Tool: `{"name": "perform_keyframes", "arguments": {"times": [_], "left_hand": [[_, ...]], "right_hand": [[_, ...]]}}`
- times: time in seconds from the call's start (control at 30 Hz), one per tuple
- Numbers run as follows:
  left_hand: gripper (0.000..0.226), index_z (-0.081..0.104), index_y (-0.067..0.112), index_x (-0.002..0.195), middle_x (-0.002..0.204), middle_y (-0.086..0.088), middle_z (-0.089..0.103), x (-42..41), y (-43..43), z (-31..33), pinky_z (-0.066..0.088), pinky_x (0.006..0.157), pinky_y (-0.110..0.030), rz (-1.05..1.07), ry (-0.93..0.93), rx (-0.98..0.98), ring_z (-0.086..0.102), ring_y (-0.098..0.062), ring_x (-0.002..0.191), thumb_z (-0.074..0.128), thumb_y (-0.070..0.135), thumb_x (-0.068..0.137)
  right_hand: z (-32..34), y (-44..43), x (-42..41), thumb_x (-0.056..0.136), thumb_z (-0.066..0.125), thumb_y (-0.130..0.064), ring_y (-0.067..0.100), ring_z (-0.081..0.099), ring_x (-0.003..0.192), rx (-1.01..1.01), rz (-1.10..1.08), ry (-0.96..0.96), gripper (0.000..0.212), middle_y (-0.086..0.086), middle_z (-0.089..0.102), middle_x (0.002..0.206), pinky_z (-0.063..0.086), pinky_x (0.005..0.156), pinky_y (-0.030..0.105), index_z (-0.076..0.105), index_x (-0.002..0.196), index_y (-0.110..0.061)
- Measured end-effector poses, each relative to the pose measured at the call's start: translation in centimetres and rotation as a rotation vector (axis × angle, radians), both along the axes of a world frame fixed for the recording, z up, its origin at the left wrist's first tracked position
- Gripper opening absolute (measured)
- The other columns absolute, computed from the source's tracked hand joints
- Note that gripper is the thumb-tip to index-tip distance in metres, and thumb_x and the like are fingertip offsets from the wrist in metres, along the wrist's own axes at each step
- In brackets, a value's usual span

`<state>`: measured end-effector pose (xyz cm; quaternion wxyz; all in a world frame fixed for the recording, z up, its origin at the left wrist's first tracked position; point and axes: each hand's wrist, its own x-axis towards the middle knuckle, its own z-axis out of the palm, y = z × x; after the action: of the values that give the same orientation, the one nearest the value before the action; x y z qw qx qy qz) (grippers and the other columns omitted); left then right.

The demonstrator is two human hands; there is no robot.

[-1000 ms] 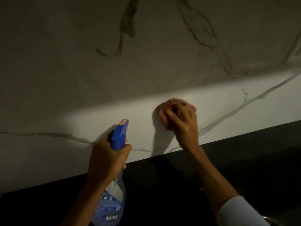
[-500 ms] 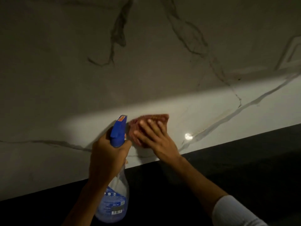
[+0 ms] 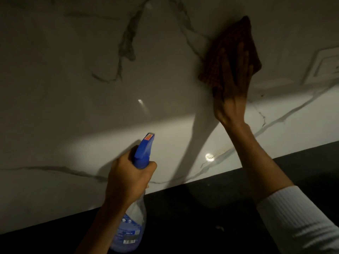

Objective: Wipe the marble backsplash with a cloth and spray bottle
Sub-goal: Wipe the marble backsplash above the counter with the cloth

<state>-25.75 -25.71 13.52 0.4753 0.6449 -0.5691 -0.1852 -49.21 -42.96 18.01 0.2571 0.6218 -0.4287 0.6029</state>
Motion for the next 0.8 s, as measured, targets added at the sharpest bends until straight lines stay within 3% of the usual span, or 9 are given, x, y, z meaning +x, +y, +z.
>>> {"name": "perform_keyframes", "arguments": {"times": [0.13,0.23,0.37,0.47,0.57,0.7,0.8], "left_hand": [[0.013,0.059,0.019,0.074,0.054,-0.006,0.057,-0.8,-0.3,0.7,0.055,0.049,-0.035,-0.048,0.064,0.05,0.055,-0.016,0.041,0.069,0.01,0.074],[0.017,0.054,0.016,0.067,0.047,0.002,0.052,-1.9,-0.6,1.5,0.045,0.047,-0.026,-0.045,0.026,0.027,0.052,-0.006,0.038,0.068,0.01,0.073],[0.026,0.046,0.022,0.059,0.036,0.007,0.049,-3.4,-1.2,3.3,0.039,0.04,-0.015,-0.035,0.036,0.0,0.054,-0.005,0.036,0.067,0.013,0.073],[0.014,0.055,0.019,0.068,0.047,0.0,0.057,-4.2,-1.9,4.8,0.052,0.046,-0.027,-0.079,0.041,-0.021,0.062,-0.014,0.043,0.067,0.017,0.073],[0.013,0.059,0.011,0.078,0.064,-0.019,0.063,-4.9,-2.4,6.5,0.058,0.054,-0.041,-0.125,0.047,-0.064,0.066,-0.025,0.047,0.064,0.021,0.072],[0.025,0.045,0.012,0.057,0.041,0.002,0.048,-5.3,-2.3,8.3,0.042,0.04,-0.02,-0.104,0.022,-0.118,0.067,-0.021,0.045,0.062,0.016,0.075],[0.034,0.04,0.017,0.05,0.036,0.004,0.045,-5.2,-2.2,9.0,0.037,0.036,-0.014,-0.066,0.026,-0.172,0.067,-0.022,0.046,0.062,0.01,0.076]], "right_hand": [[-2.3,0.8,2.3,0.09,0.052,0.003,0.043,0.011,0.144,0.07,0.022,-0.018,0.066,0.027,0.02,0.153,0.003,0.118,0.056,0.026,0.147,-0.016],[-6.6,2.8,4.7,0.09,0.043,-0.008,0.037,0.007,0.145,0.141,0.058,0.149,0.059,0.02,0.018,0.155,0.003,0.117,0.057,0.029,0.146,-0.019],[-9.2,4.3,5.4,0.087,0.037,-0.013,0.034,0.013,0.145,0.229,0.101,0.395,0.059,0.013,0.02,0.155,0.005,0.119,0.053,0.032,0.145,-0.023],[-5.7,4.0,3.4,0.079,0.041,-0.011,0.034,0.023,0.142,0.168,0.1,0.466,0.065,0.014,0.033,0.152,0.013,0.117,0.053,0.038,0.143,-0.025],[0.3,2.3,1.3,0.077,0.044,0.002,0.037,0.028,0.139,0.057,0.066,0.294,0.068,0.02,0.038,0.148,0.021,0.114,0.057,0.043,0.141,-0.02],[7.9,-0.3,0.7,0.094,0.051,-0.004,0.044,0.027,0.138,-0.066,0.028,-0.048,0.045,0.029,0.038,0.145,0.021,0.112,0.063,0.046,0.139,-0.006],[9.6,-0.1,3.1,0.095,0.052,-0.015,0.05,0.024,0.138,-0.086,0.007,-0.046,0.047,0.031,0.034,0.147,0.011,0.114,0.063,0.044,0.14,-0.004]]}}
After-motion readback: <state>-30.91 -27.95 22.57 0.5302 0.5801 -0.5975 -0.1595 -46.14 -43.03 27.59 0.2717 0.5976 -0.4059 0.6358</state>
